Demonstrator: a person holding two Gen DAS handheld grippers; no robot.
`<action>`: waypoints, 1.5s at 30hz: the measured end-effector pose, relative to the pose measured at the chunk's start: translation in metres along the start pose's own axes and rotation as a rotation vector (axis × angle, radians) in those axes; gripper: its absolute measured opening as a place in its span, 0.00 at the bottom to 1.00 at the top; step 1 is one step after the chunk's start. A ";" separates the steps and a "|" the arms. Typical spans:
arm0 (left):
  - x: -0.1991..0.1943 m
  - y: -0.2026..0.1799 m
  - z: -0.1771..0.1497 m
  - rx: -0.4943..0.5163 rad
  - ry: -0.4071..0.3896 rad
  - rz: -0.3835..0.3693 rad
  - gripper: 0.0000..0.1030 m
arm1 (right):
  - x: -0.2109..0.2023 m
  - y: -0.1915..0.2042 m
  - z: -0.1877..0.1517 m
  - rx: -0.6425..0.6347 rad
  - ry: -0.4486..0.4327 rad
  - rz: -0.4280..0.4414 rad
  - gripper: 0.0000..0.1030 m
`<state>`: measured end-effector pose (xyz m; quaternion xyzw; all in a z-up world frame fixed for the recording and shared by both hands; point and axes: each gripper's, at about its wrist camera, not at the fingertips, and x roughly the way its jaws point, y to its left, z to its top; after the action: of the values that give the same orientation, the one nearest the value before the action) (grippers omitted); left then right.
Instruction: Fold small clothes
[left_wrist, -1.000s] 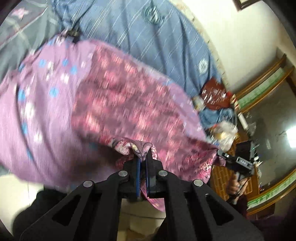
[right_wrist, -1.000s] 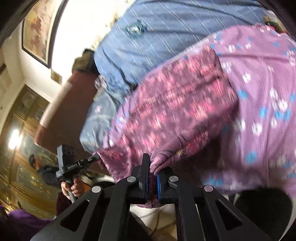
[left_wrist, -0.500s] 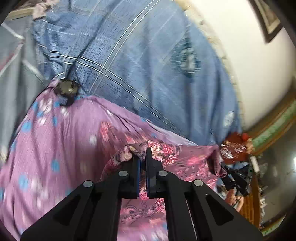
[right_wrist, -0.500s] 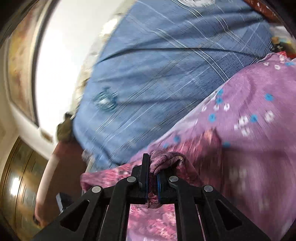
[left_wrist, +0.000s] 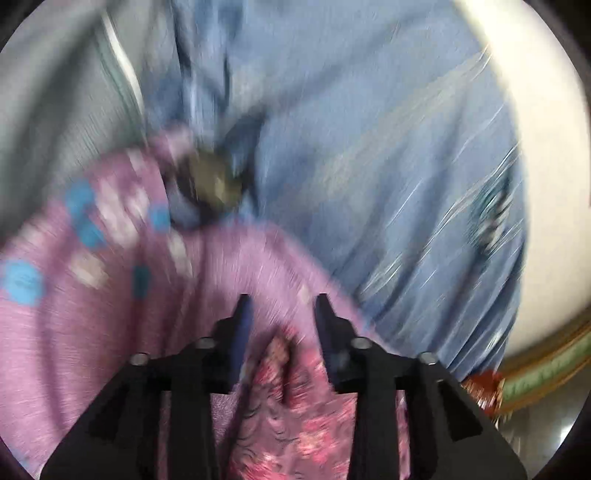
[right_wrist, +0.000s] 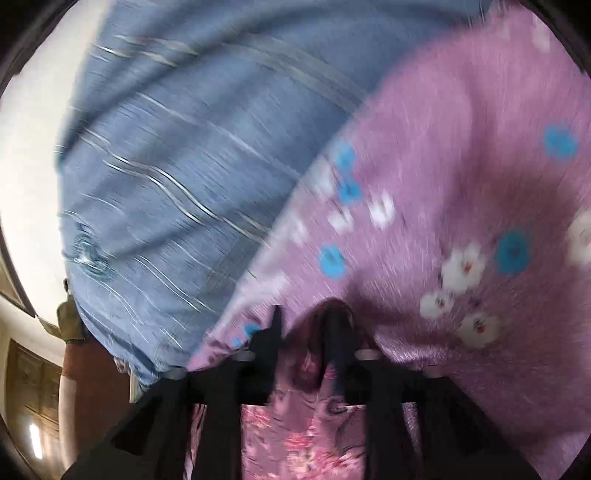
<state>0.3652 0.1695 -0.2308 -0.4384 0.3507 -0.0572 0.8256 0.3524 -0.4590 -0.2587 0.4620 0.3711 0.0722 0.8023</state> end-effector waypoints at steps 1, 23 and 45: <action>-0.015 -0.005 -0.002 0.013 -0.040 0.008 0.49 | -0.016 0.010 -0.001 -0.020 -0.066 0.011 0.60; -0.019 -0.035 -0.153 0.315 0.188 0.293 0.56 | 0.105 0.120 -0.054 -0.540 0.032 -0.421 0.26; -0.033 -0.053 -0.178 0.498 0.154 0.355 0.42 | 0.146 0.211 -0.149 -0.658 0.260 -0.069 0.27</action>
<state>0.2399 0.0286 -0.2390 -0.1489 0.4584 -0.0293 0.8757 0.4059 -0.1703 -0.2126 0.1527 0.4426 0.2190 0.8561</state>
